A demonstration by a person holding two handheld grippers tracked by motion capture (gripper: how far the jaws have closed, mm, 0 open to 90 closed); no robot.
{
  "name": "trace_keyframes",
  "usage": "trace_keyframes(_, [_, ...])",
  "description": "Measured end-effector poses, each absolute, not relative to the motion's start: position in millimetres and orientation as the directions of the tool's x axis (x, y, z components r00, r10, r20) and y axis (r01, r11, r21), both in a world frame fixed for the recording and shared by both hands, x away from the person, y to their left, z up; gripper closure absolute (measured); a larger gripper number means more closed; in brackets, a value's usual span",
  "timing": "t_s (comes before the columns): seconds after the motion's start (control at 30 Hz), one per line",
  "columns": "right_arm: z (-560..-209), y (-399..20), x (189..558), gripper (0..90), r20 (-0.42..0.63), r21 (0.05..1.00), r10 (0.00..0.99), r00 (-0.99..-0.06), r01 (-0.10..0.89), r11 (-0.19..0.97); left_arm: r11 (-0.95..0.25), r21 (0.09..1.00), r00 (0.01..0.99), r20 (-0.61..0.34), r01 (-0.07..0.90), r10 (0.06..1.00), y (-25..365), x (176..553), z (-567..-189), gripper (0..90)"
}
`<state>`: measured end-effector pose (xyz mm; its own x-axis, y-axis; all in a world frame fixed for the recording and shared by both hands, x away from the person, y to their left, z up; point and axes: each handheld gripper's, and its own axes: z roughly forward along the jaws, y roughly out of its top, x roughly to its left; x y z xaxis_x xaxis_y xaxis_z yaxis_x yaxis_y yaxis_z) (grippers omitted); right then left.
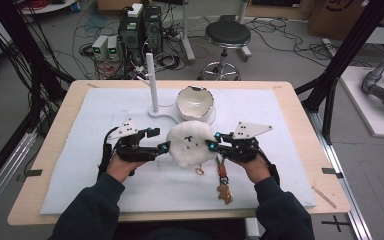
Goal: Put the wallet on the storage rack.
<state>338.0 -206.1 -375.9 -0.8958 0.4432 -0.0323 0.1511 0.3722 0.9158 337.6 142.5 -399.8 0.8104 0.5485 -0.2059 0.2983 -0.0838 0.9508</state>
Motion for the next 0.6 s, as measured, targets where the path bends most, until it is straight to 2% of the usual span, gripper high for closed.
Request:
trace_keyframes(0.1, [-376.4,-201.1,337.1,78.5,-0.032,0.916,0.431,-0.902,0.147,0.375,-0.088,0.948,0.825,-0.216,0.304,0.523,136.4,335.9,-403.3,31.3])
trace_keyframes(0.13, [-376.5,-199.5,336.8,78.5,-0.033,0.915,0.427,-0.904,0.145,0.377,-0.095,0.949,0.830,-0.212,0.301,0.515,134.9,335.2,-404.0,38.0])
trace_keyframes(0.17, [-377.3,-195.6,336.3,78.4,-0.037,0.911,0.416,-0.909,0.141,0.388,-0.101,0.949,0.838,-0.209,0.297,0.503,133.4,334.2,-404.7,55.1])
trace_keyframes(0.2, [-377.3,-195.6,336.3,78.4,-0.037,0.911,0.416,-0.909,0.141,0.388,-0.105,0.950,0.839,-0.204,0.295,0.505,132.6,333.4,-404.8,55.1])
trace_keyframes(0.23, [-378.0,-194.6,336.6,78.2,-0.035,0.908,0.421,-0.906,0.148,0.393,-0.103,0.952,0.846,-0.204,0.290,0.492,134.4,332.7,-404.6,65.6])
trace_keyframes(0.27, [-378.0,-194.6,336.6,78.2,-0.035,0.908,0.421,-0.906,0.148,0.393,-0.103,0.952,0.846,-0.204,0.290,0.492,134.4,332.7,-404.6,69.4])
trace_keyframes(0.3, [-379.7,-196.6,340.1,76.9,-0.006,0.904,0.446,-0.895,0.185,0.384,-0.093,0.953,0.849,-0.210,0.289,0.484,134.8,332.3,-404.0,71.9])
trace_keyframes(0.4, [-380.9,-196.9,341.3,73.0,0.012,0.906,0.461,-0.887,0.205,0.371,-0.088,0.963,0.857,-0.184,0.256,0.481,135.1,329.6,-401.4,75.4])
trace_keyframes(0.43, [-382.4,-197.7,342.5,63.5,0.047,0.908,0.493,-0.869,0.243,0.342,-0.074,0.972,0.855,-0.161,0.225,0.494,136.6,327.9,-398.9,76.0])
trace_keyframes(0.47, [-382.4,-197.7,342.5,63.5,0.047,0.908,0.493,-0.869,0.243,0.342,-0.074,0.972,0.855,-0.161,0.225,0.494,136.6,327.9,-398.9,76.2])
trace_keyframes(0.5, [-384.6,-200.1,345.8,52.2,0.093,0.908,0.523,-0.847,0.288,0.304,-0.053,0.978,0.847,-0.147,0.202,0.511,139.0,326.5,-396.6,76.5])
trace_keyframes(0.53, [-384.6,-200.1,345.8,52.2,0.093,0.908,0.523,-0.847,0.288,0.304,-0.053,0.978,0.847,-0.147,0.202,0.511,139.0,326.5,-396.6,76.6])
trace_keyframes(0.57, [-387.0,-201.6,348.5,46.0,0.124,0.901,0.531,-0.838,0.319,0.294,-0.032,0.982,0.846,-0.146,0.188,0.513,141.7,325.9,-394.7,76.6])
trace_keyframes(0.6, [-387.0,-201.6,348.5,46.0,0.124,0.901,0.531,-0.838,0.319,0.294,-0.032,0.982,0.846,-0.146,0.188,0.513,141.7,325.9,-394.7,76.6])
